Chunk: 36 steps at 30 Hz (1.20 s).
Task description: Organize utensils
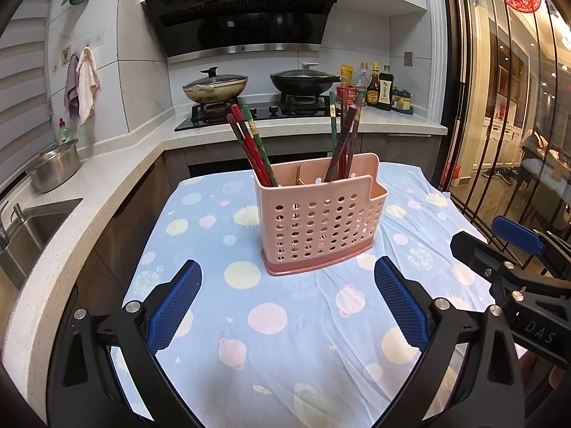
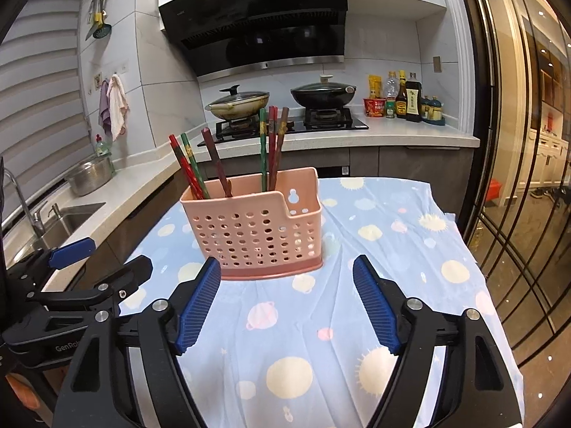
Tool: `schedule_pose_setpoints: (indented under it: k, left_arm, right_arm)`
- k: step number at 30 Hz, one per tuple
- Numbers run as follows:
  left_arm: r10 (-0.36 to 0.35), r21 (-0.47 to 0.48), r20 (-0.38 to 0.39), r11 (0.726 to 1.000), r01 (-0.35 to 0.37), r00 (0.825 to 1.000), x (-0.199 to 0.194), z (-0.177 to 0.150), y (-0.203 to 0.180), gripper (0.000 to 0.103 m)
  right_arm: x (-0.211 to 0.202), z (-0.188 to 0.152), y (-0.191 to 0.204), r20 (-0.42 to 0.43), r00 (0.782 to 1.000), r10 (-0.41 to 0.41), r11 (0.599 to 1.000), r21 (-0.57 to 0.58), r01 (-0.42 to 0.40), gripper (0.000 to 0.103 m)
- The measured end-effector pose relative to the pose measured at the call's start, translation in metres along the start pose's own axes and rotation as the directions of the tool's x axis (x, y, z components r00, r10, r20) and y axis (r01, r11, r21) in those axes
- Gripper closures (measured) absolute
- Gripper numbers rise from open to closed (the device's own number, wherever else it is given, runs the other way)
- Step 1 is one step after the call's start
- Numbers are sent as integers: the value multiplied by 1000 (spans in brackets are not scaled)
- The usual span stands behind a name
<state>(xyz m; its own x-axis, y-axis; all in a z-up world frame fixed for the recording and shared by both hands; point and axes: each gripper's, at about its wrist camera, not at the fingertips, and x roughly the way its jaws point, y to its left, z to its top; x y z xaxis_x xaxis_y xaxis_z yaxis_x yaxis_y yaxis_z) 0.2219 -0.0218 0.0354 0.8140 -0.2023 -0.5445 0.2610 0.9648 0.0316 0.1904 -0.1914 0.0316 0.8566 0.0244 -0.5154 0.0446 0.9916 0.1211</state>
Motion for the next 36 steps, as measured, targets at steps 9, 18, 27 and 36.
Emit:
schedule_pose_setpoints:
  k: [9,18,27,36]
  left_arm:
    - [3,-5,-24,1000,-3,1000,-2,-14,-3,8]
    - [7,-28,-56,1000,-9,998,0,-21,-2,7]
    - [17,-35,-62,999,-20,998,-2,-27,0,7]
    - [39,-26,-55,999,-41,998,-6,-32,-4,7]
  right_arm:
    - [-8,-9,-6,-5,1000,-24,1000,-2,24,6]
    - [-14,-17,-12,3,998,-68,998,-14,68,7]
    - [-15,-27,-13,-9,997,-74,997,-9,74,7]
    - [-20,-33,-9,-5,996,-88,996,-23,88,7]
